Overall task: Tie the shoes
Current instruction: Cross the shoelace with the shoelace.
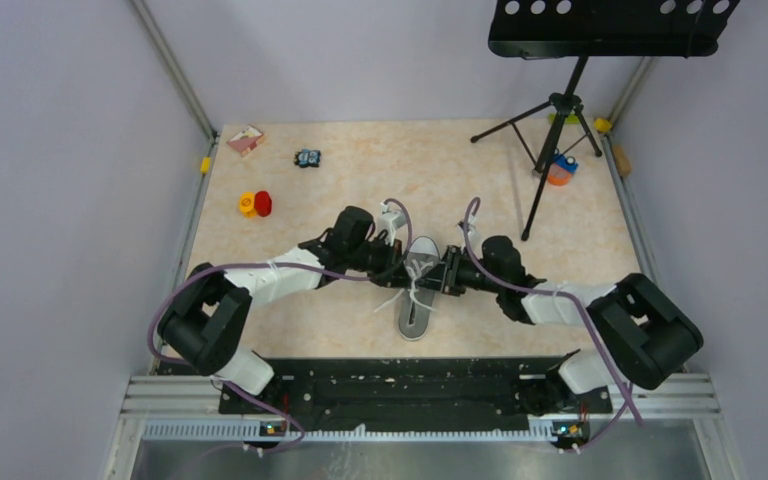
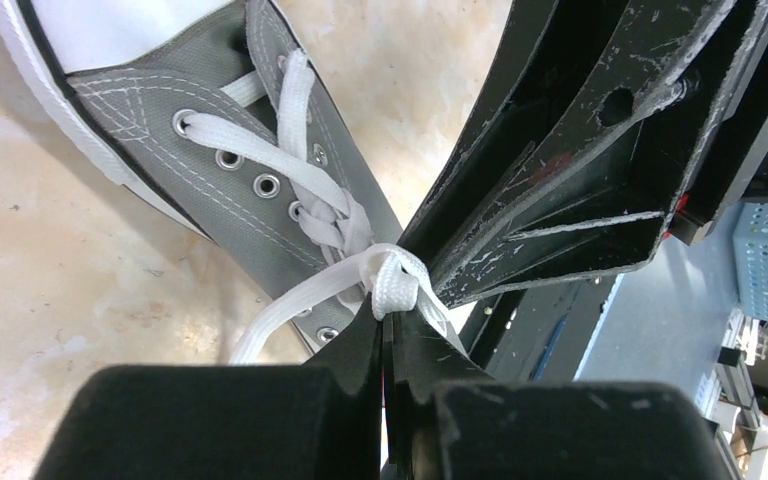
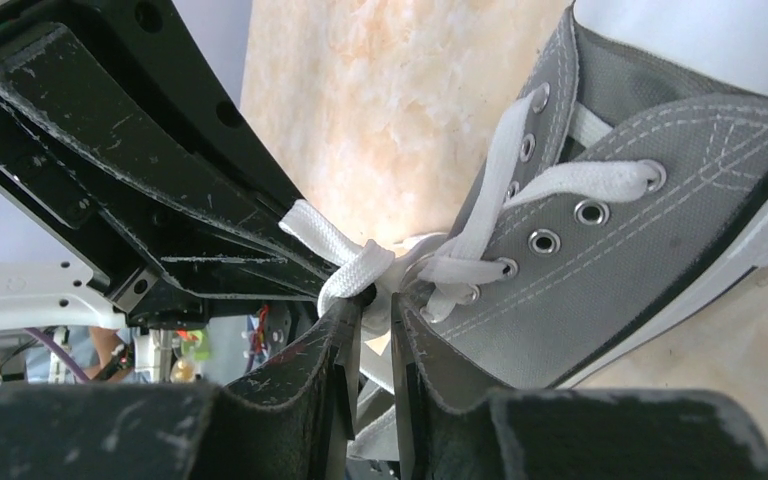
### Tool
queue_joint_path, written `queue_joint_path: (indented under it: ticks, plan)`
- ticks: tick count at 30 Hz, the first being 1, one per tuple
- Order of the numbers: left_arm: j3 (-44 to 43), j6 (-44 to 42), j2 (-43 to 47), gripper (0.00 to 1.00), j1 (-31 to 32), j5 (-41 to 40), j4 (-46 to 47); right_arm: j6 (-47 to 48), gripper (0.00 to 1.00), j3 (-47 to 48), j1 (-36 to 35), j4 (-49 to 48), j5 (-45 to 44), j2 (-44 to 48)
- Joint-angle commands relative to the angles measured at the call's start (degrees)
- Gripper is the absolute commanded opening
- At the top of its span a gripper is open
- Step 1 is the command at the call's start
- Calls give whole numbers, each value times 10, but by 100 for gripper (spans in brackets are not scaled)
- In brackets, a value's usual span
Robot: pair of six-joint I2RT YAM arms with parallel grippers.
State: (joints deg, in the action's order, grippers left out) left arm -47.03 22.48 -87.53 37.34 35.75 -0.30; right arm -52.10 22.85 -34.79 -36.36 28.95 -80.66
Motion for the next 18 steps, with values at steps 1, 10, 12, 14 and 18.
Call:
queue_joint_path:
  ticks: [1,10,12,14,18]
  plan:
    - [-19,-3,7,0,3,13,15,19,19,37,-8,-10,2,-19]
    - [-17,0,7,0,3,18,21,22,0,36,-9,-1,-6,-22]
    - [-17,-1,9,0,3,19,23,22,0,34,-9,2,-7,-19]
    - [-17,-1,10,0,3,18,24,23,0,33,-9,7,-11,-15]
    - [-14,-1,14,0,3,17,23,35,0,35,-9,47,-38,10]
